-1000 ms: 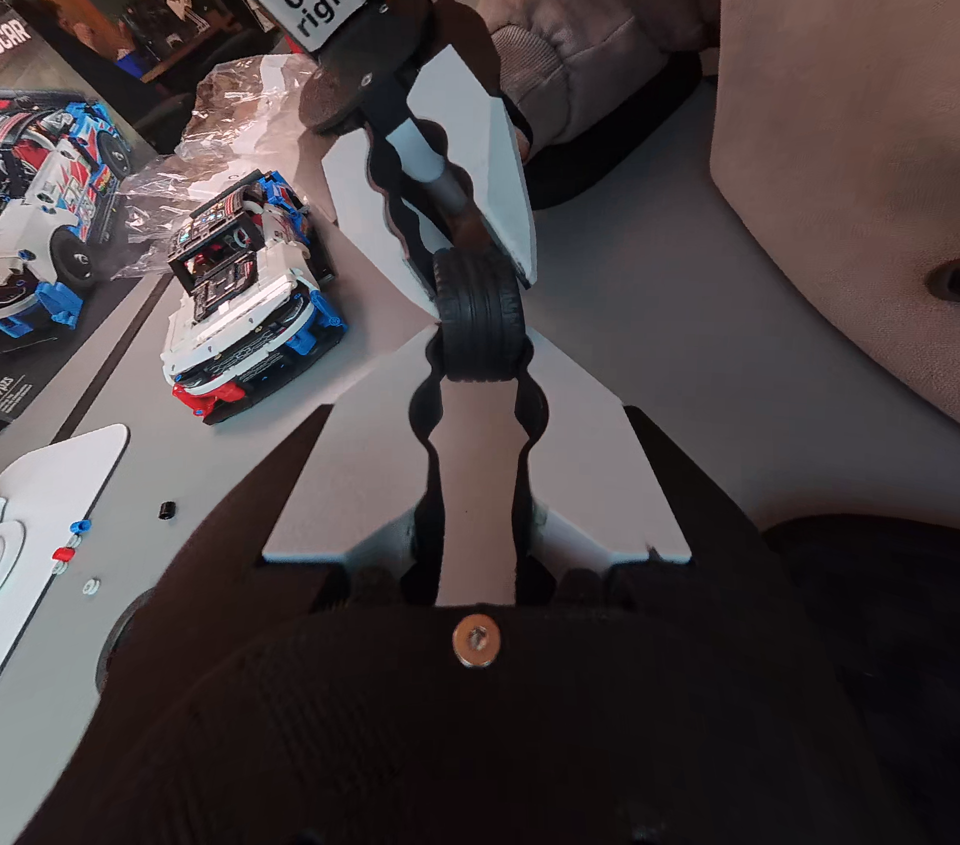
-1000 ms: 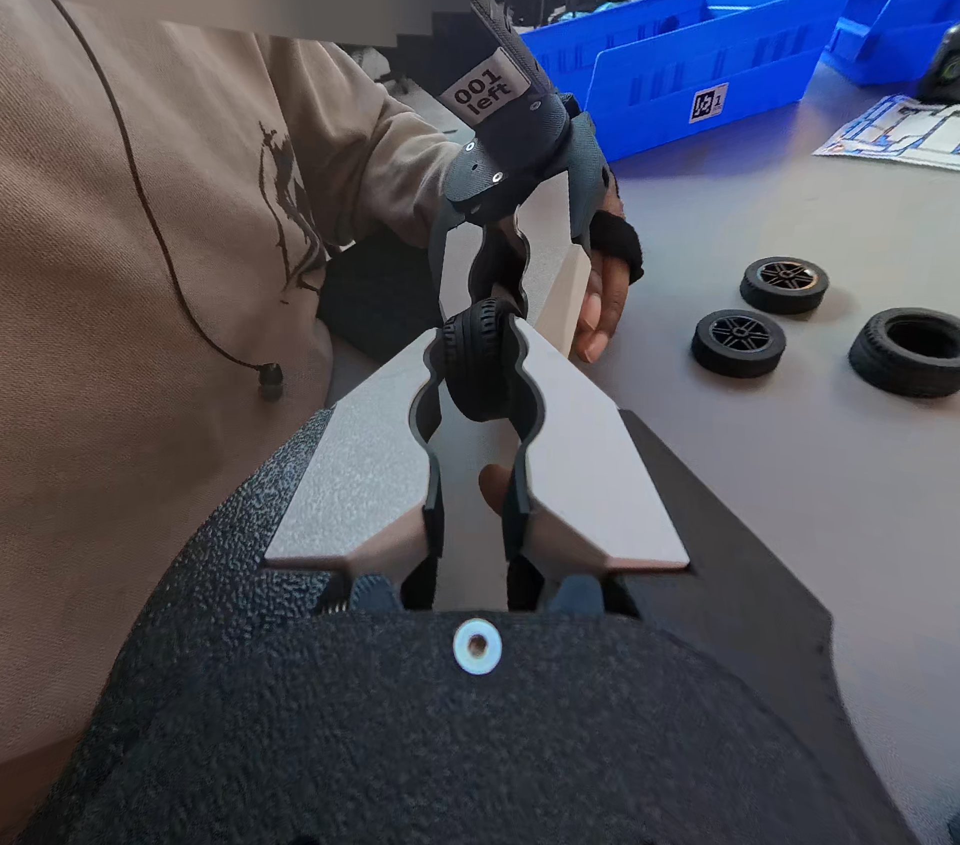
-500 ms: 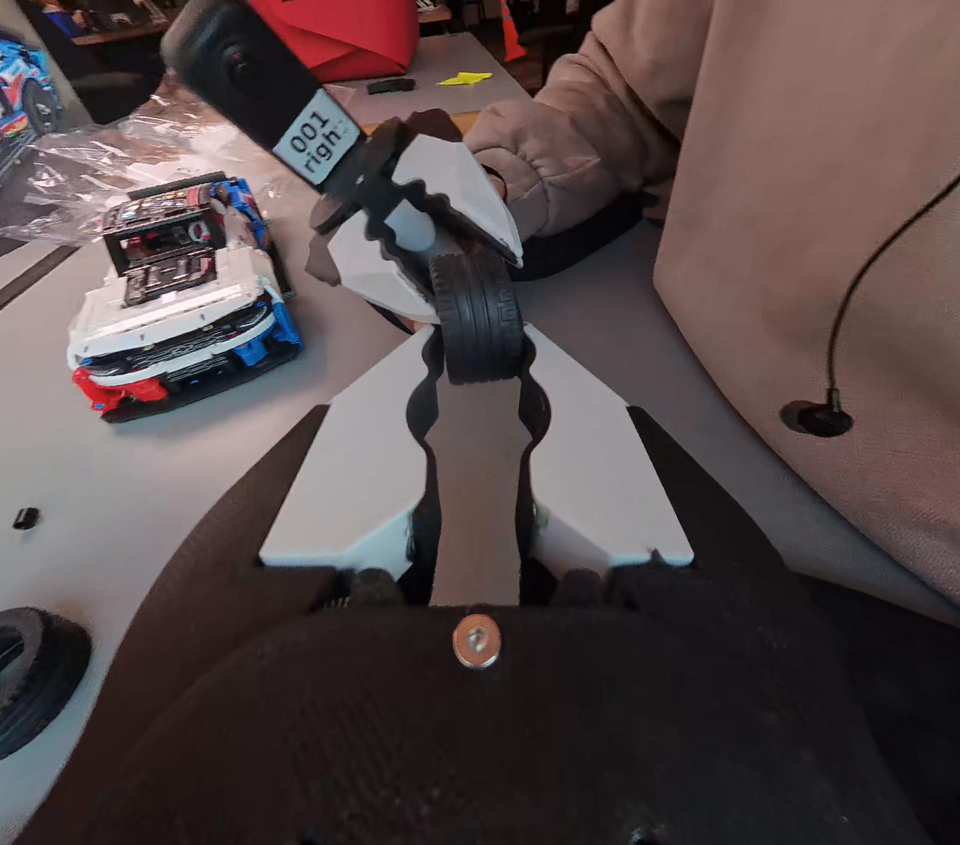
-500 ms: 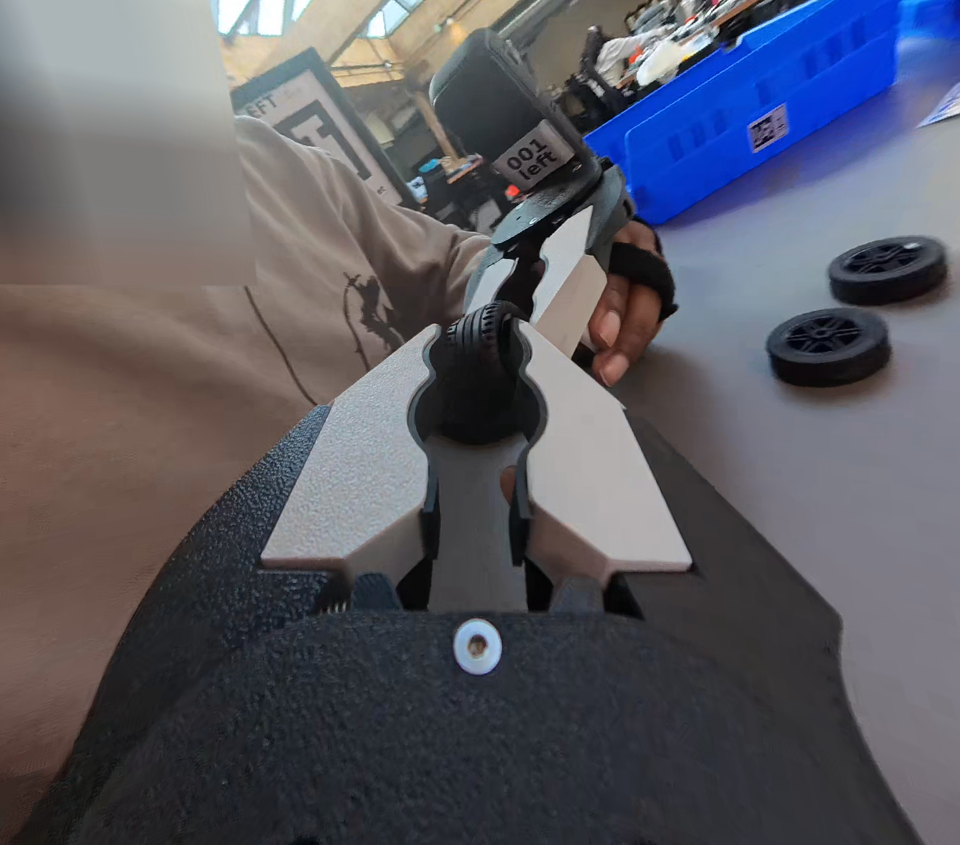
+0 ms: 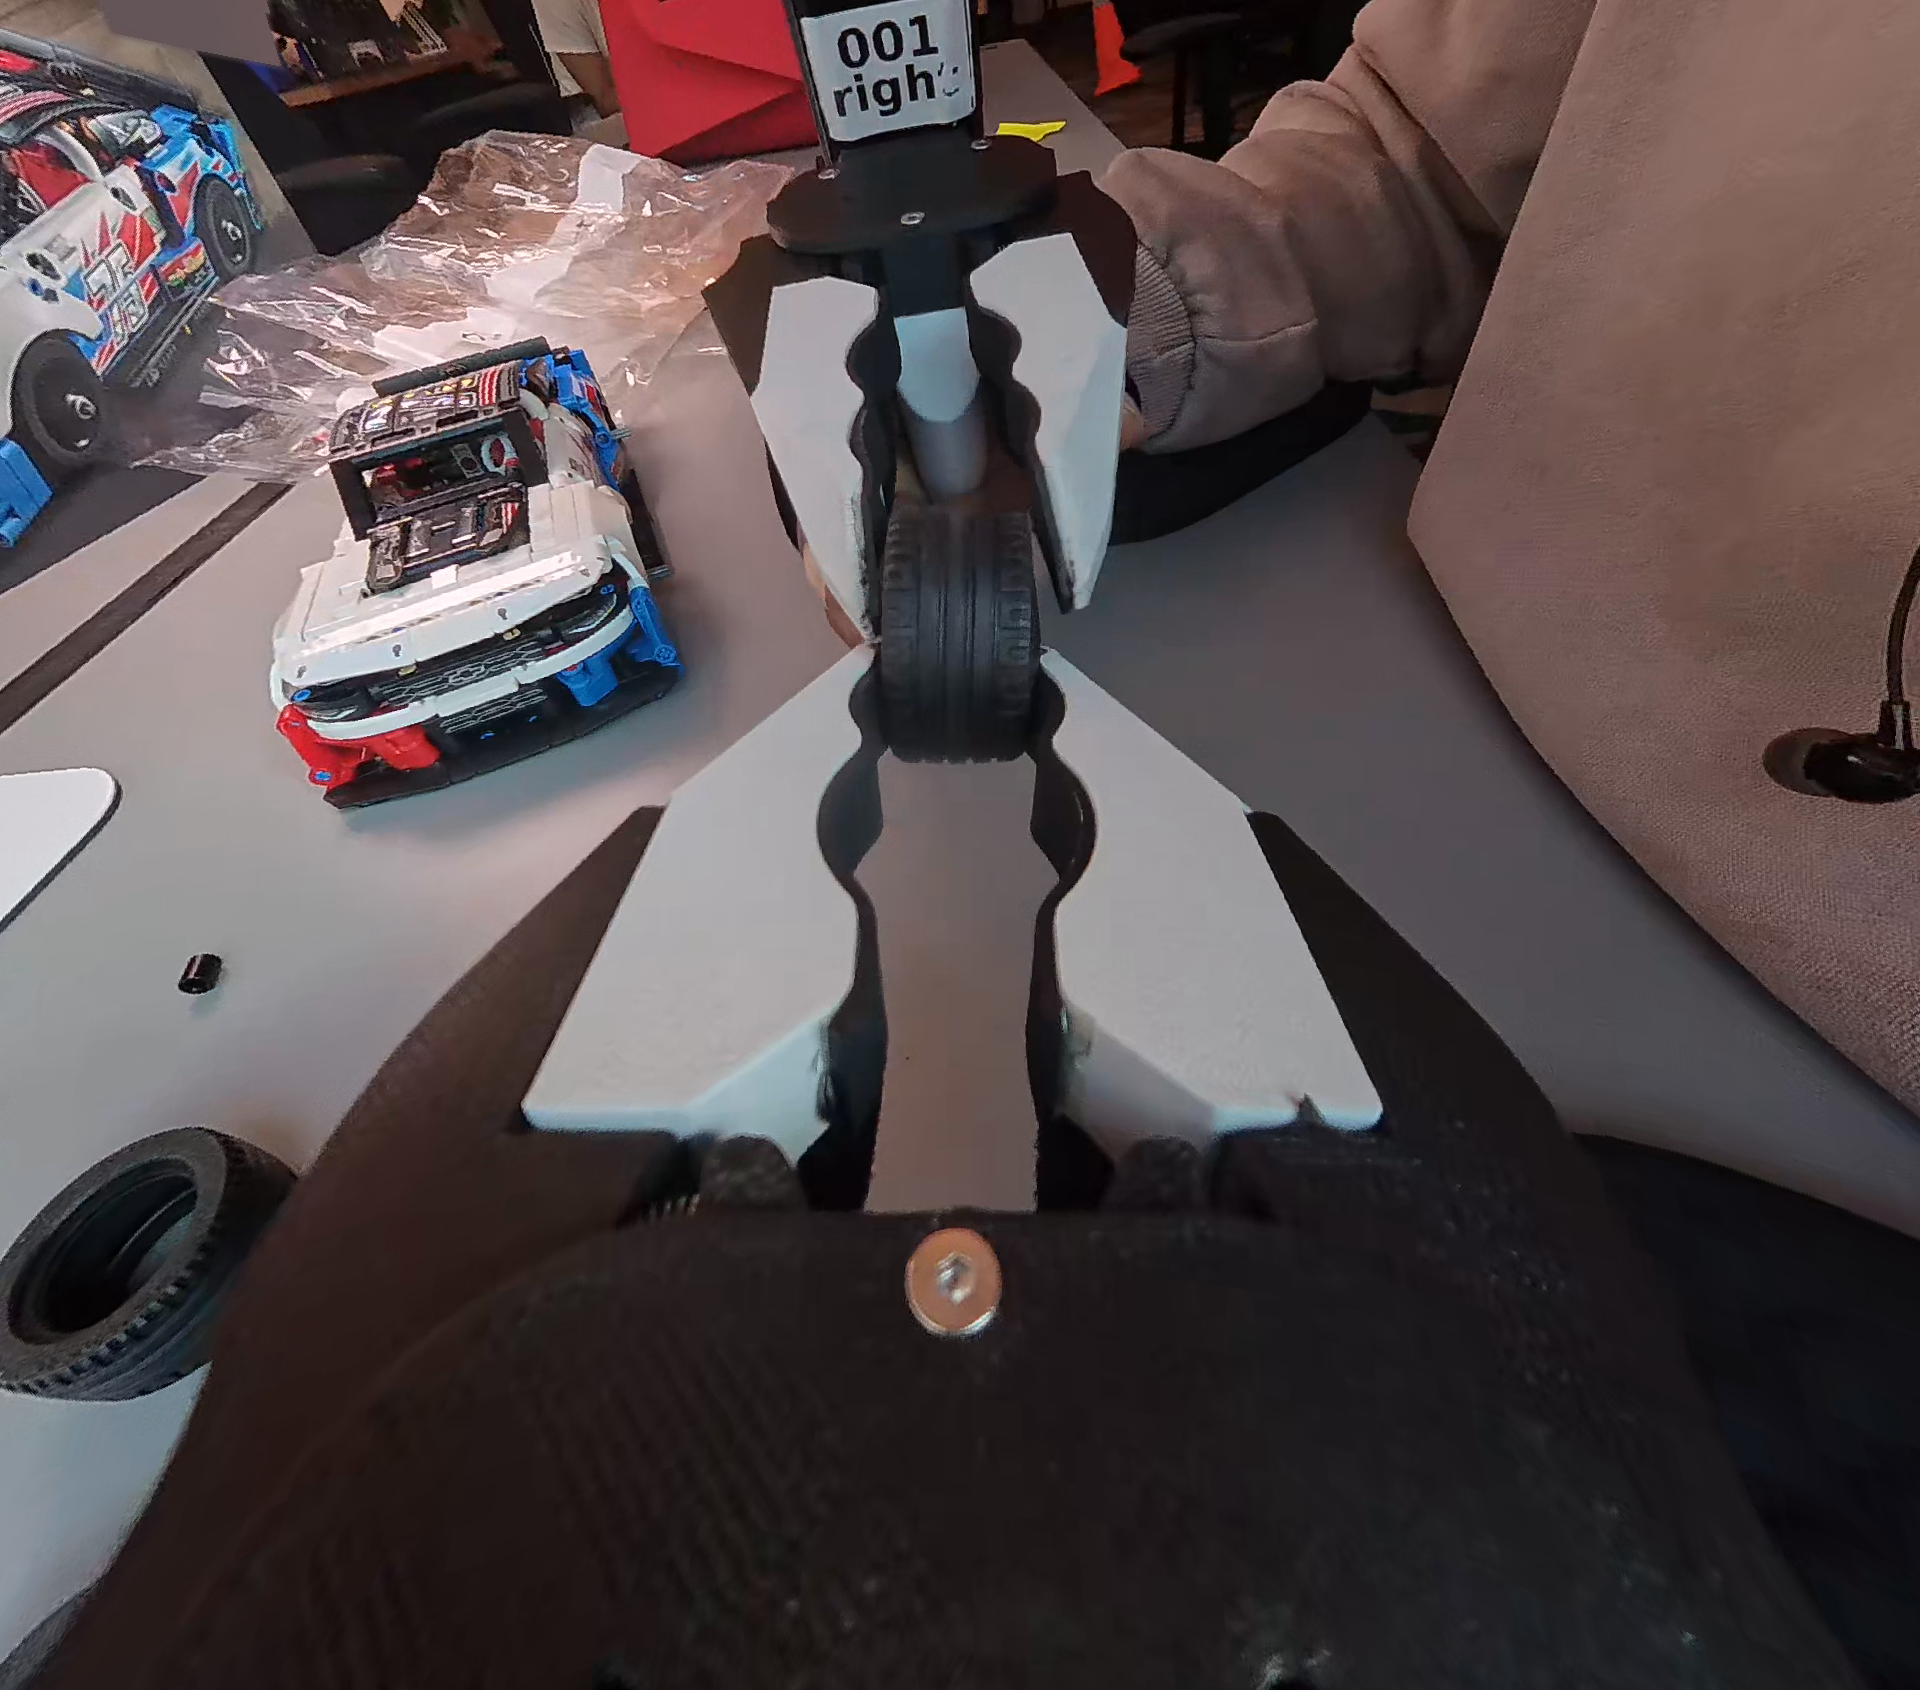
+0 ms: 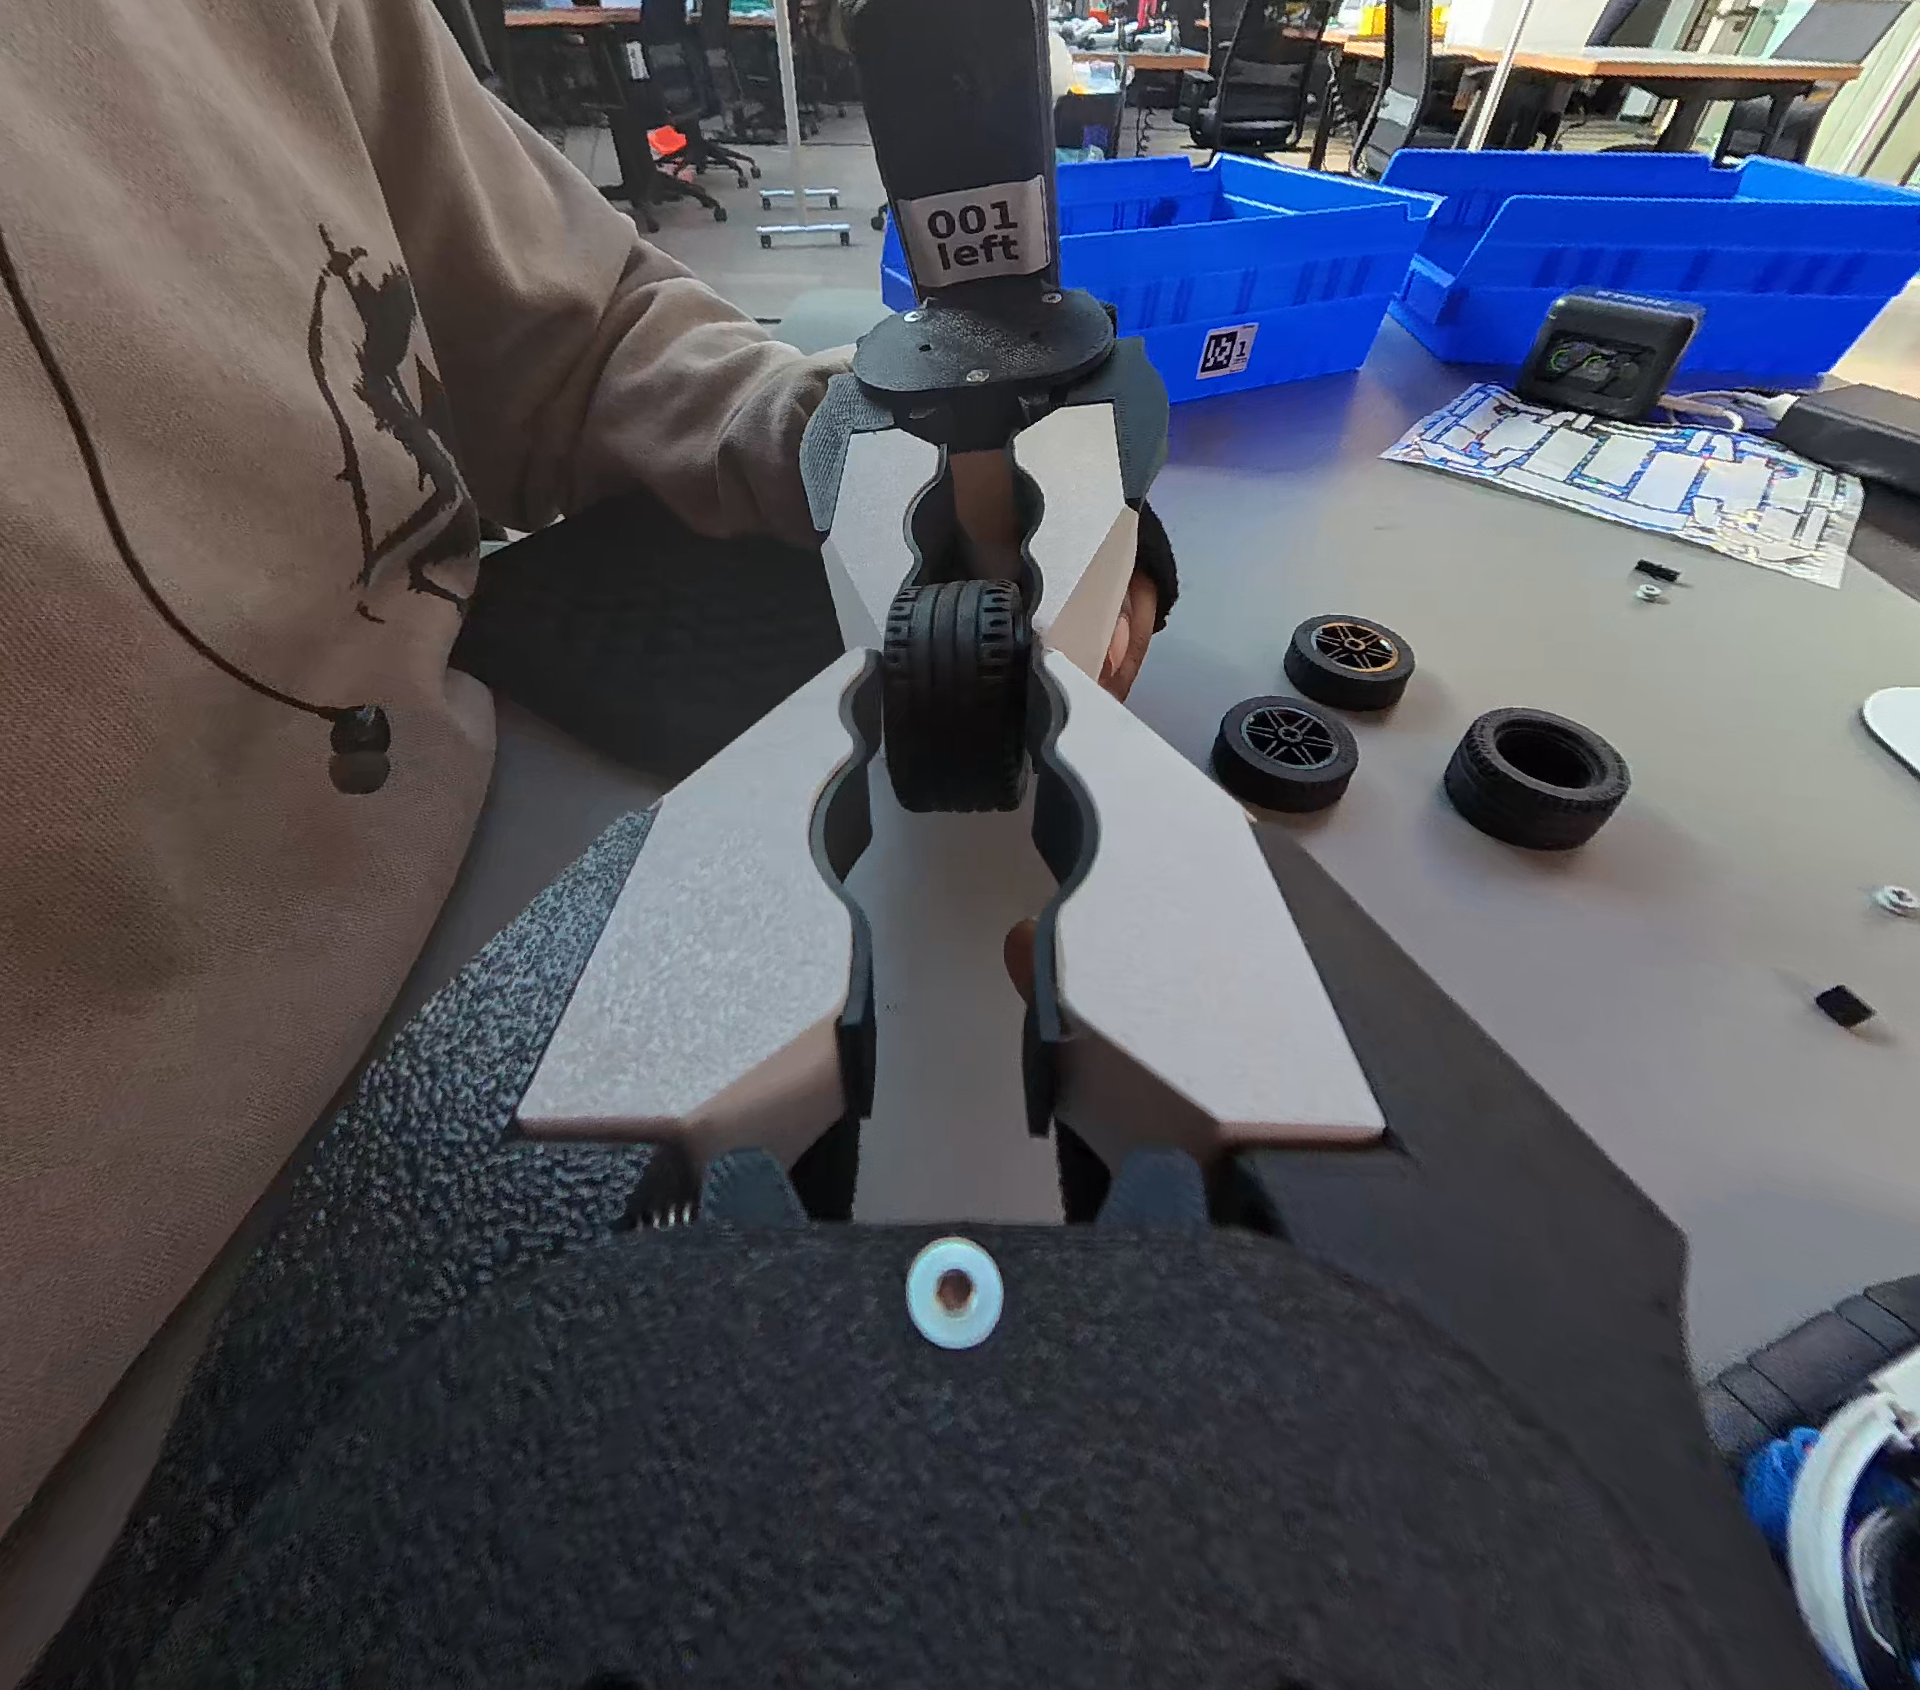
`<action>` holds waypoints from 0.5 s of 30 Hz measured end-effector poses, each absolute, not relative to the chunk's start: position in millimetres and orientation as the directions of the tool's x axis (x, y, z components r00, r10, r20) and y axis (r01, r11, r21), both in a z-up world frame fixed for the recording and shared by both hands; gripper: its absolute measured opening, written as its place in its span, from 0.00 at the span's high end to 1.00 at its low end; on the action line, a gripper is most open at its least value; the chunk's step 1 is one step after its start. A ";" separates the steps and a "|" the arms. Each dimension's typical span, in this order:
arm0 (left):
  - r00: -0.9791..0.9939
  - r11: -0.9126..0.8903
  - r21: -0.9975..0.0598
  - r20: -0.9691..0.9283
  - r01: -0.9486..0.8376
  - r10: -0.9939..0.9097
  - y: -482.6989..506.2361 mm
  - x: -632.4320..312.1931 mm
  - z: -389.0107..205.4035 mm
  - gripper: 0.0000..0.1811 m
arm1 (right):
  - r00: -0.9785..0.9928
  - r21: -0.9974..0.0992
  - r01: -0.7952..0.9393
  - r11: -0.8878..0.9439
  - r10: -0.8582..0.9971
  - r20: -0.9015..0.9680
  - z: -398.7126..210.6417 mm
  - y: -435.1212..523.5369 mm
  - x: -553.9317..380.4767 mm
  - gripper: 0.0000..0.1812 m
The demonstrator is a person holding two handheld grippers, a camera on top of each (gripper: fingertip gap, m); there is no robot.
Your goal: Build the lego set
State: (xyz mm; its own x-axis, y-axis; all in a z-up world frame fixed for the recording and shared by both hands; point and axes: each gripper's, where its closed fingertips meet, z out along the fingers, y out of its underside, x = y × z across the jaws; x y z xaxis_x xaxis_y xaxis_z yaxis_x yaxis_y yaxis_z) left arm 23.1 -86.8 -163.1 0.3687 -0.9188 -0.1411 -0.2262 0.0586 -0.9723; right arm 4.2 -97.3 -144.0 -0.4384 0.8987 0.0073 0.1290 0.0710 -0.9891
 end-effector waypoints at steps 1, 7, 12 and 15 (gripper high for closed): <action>0.370 0.057 -0.973 -0.138 -0.223 -0.919 -86.7 23.1 -163.1 0.87 | -0.440 -0.990 0.130 0.059 0.898 -0.004 -143.8 -96.9 4.1 0.87; 0.379 -0.016 -0.996 -0.018 -0.088 -0.925 -83.6 14.7 -148.3 0.86 | -0.442 -0.982 0.149 -0.118 0.880 -0.173 -138.4 -88.5 4.2 0.87; 0.362 -0.121 -0.992 0.121 0.022 -0.924 -81.2 9.1 -137.2 0.87 | -0.427 -0.974 0.180 -0.136 0.881 -0.203 -143.5 -84.2 3.3 0.87; 0.329 -0.225 -0.973 0.226 0.041 -0.917 -80.5 10.2 -139.4 0.88 | -0.439 -0.962 0.178 -0.209 0.858 -0.268 -138.0 -82.3 5.1 0.87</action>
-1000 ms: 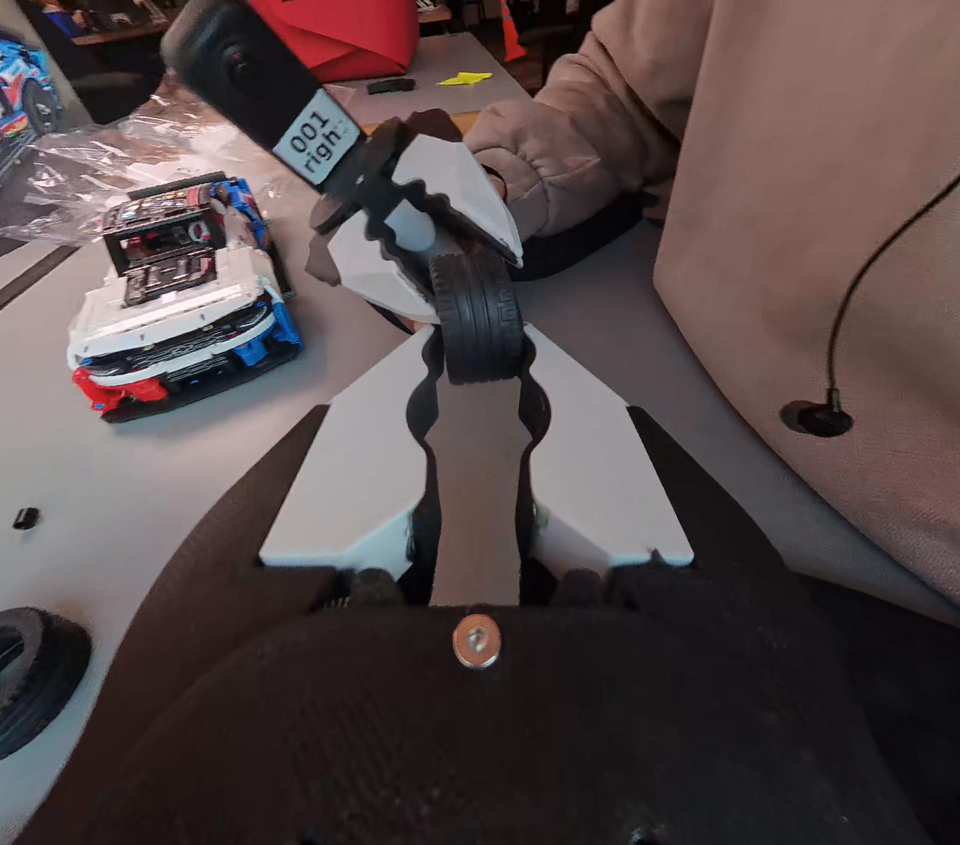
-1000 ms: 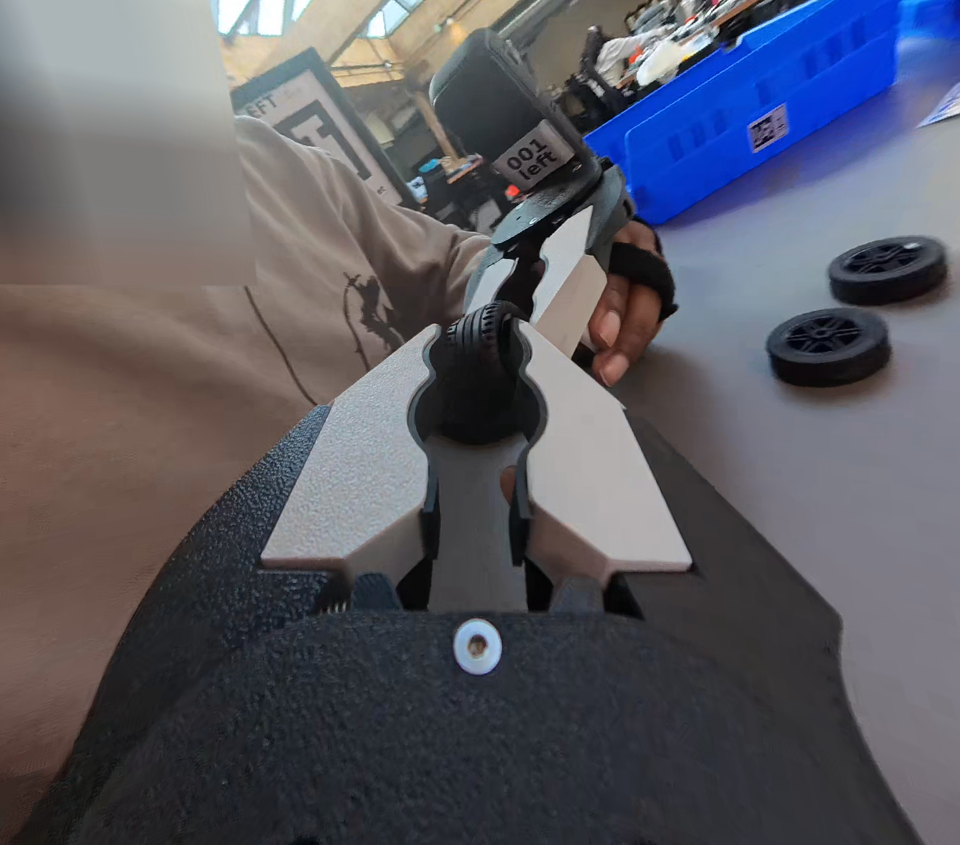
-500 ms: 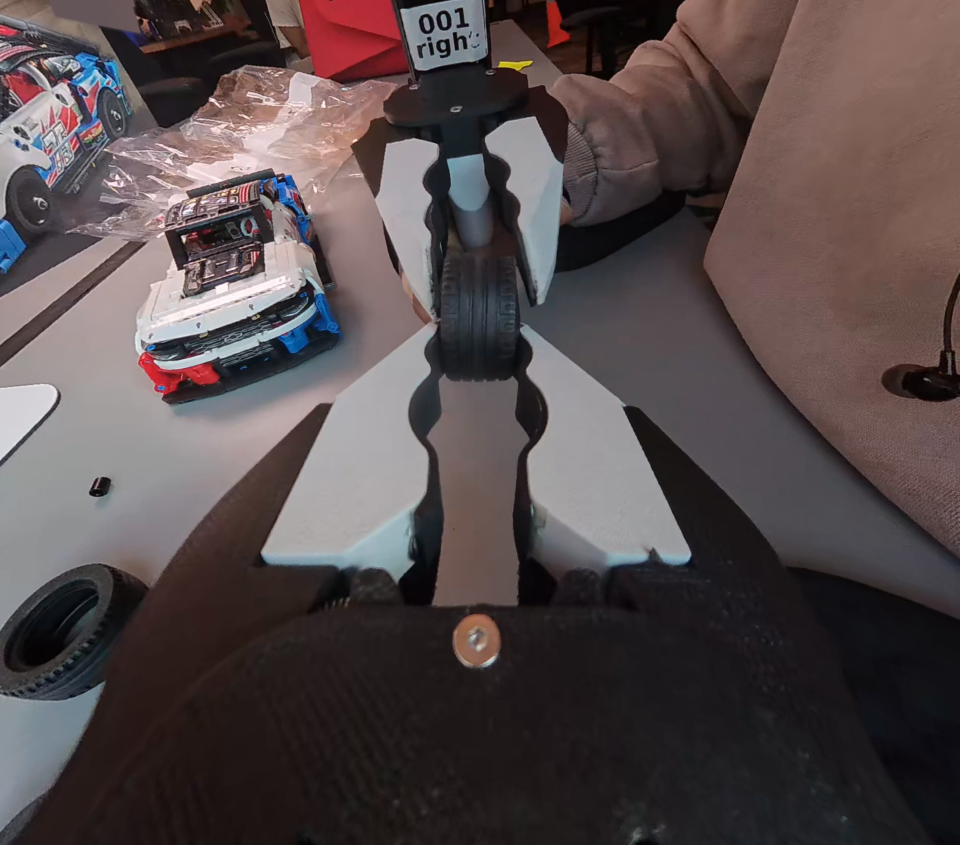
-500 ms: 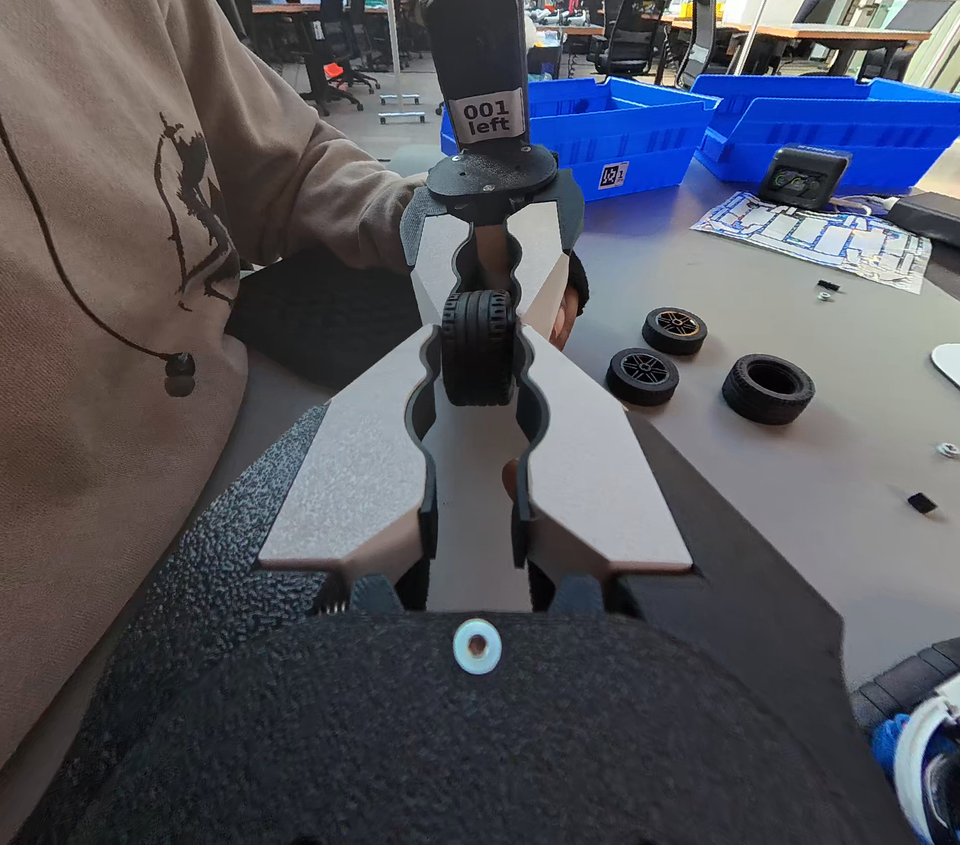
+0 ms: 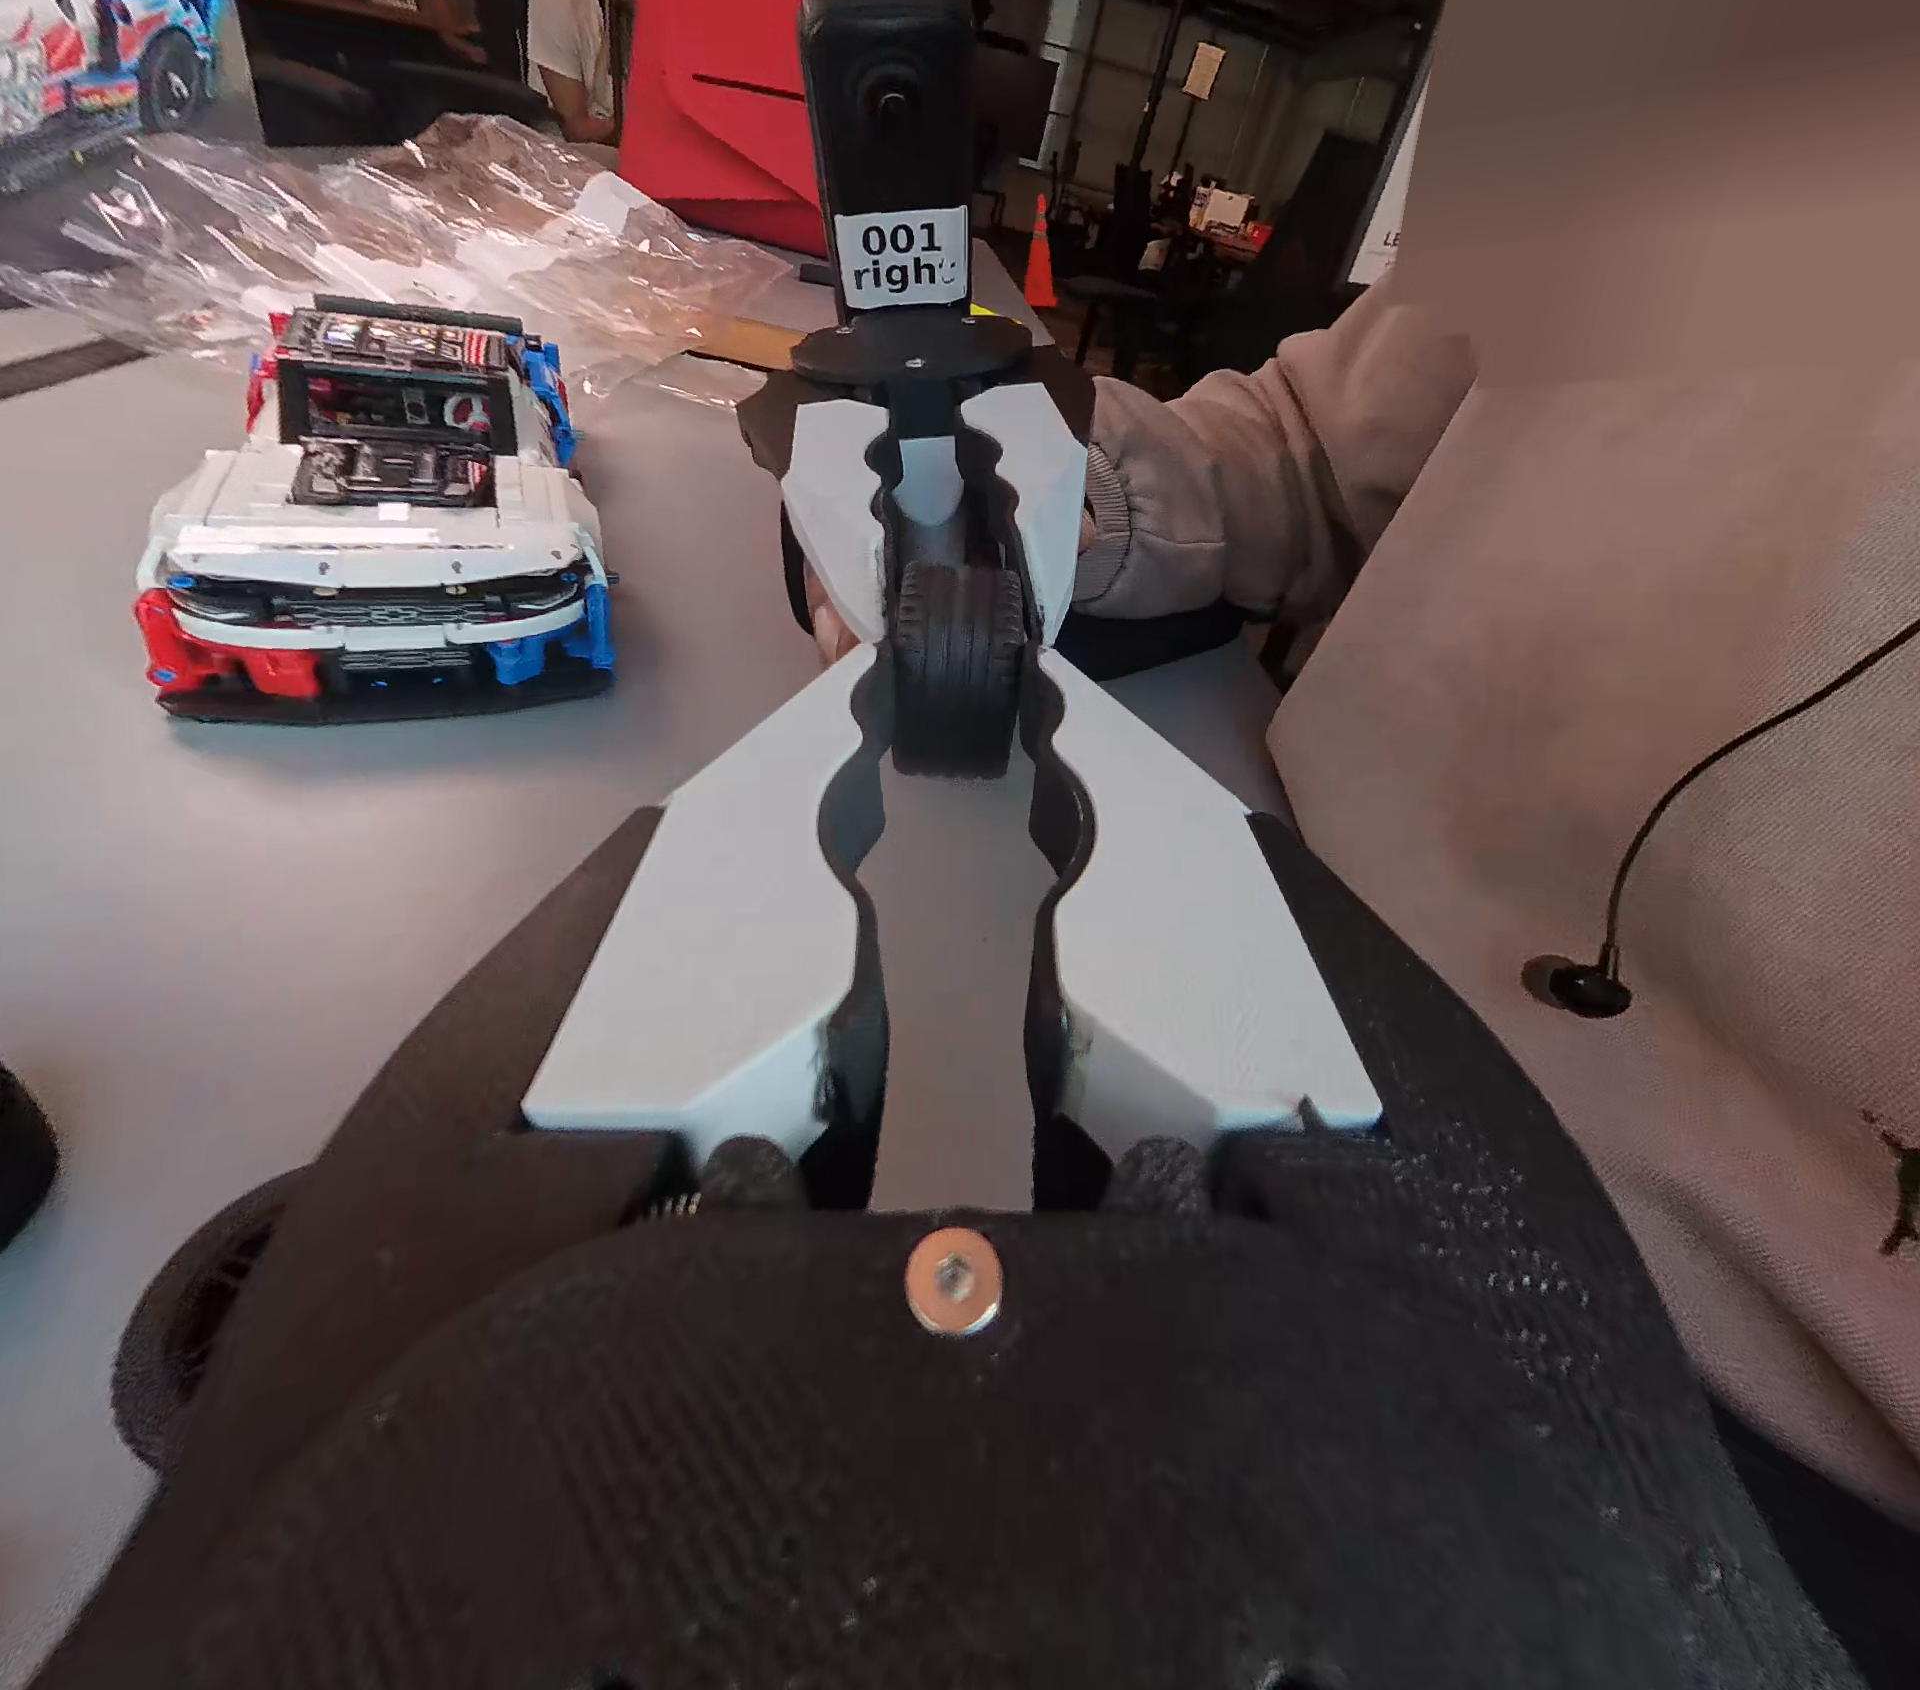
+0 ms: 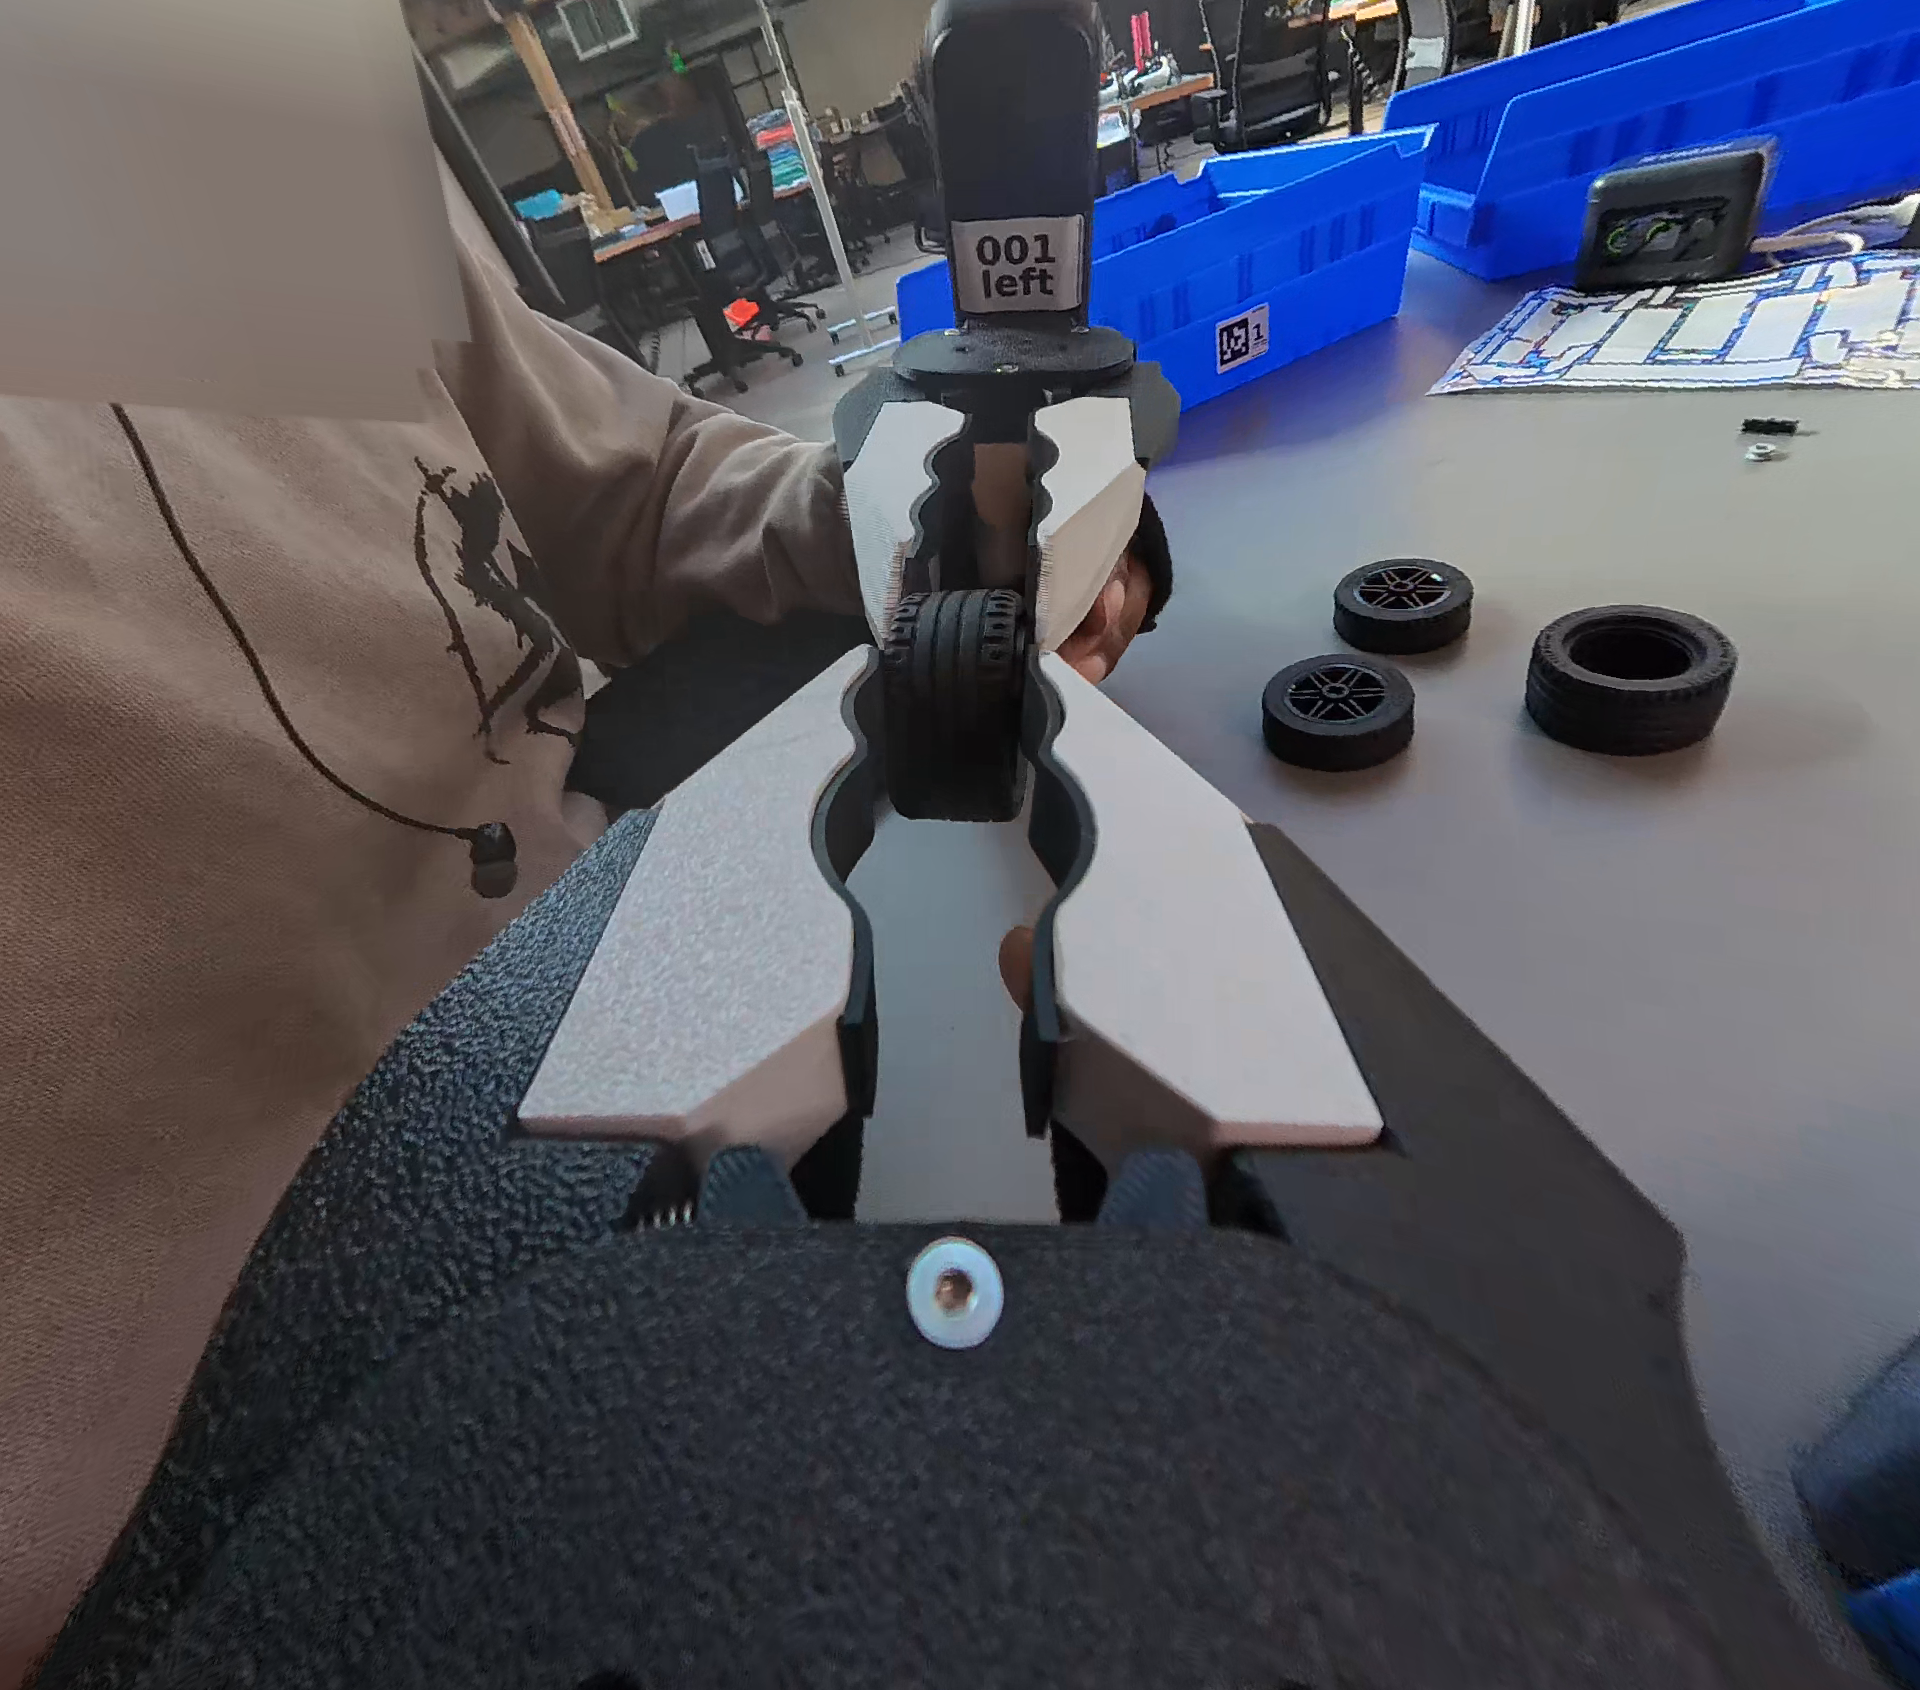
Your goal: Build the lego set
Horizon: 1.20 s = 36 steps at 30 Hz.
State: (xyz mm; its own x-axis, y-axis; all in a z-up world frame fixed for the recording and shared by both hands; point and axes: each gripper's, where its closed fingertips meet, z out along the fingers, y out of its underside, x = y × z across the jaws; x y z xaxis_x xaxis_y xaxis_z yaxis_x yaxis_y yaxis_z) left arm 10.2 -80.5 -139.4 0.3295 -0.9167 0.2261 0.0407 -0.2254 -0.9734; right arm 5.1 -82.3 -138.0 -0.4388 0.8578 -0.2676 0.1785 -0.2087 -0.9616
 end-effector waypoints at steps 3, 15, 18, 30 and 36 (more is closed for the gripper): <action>0.256 -0.327 -0.935 0.353 0.139 -0.900 -81.2 9.8 -129.0 0.88 | -0.476 -0.923 0.168 -0.346 0.792 -0.383 -126.1 -83.1 5.8 0.87; 0.163 -0.467 -0.813 0.543 0.347 -0.824 -68.1 -4.7 -116.8 0.88 | -0.421 -0.909 0.128 -0.396 0.809 -0.411 -121.5 -72.2 -1.6 0.86; 0.189 -0.469 -0.810 0.552 0.352 -0.812 -64.3 -5.6 -118.1 0.88 | -0.416 -0.891 0.152 -0.428 0.790 -0.451 -123.1 -68.9 -1.5 0.87; 0.138 -0.465 -0.814 0.535 0.349 -0.833 -72.3 0.2 -111.8 0.89 | -0.532 -0.790 0.223 -0.571 0.608 -0.590 -114.2 -76.0 5.7 0.88; 0.101 -0.457 -0.813 0.521 0.362 -0.847 -76.5 2.4 -105.6 0.89 | -0.591 -0.662 0.273 -0.698 0.421 -0.688 -107.5 -78.0 7.5 0.88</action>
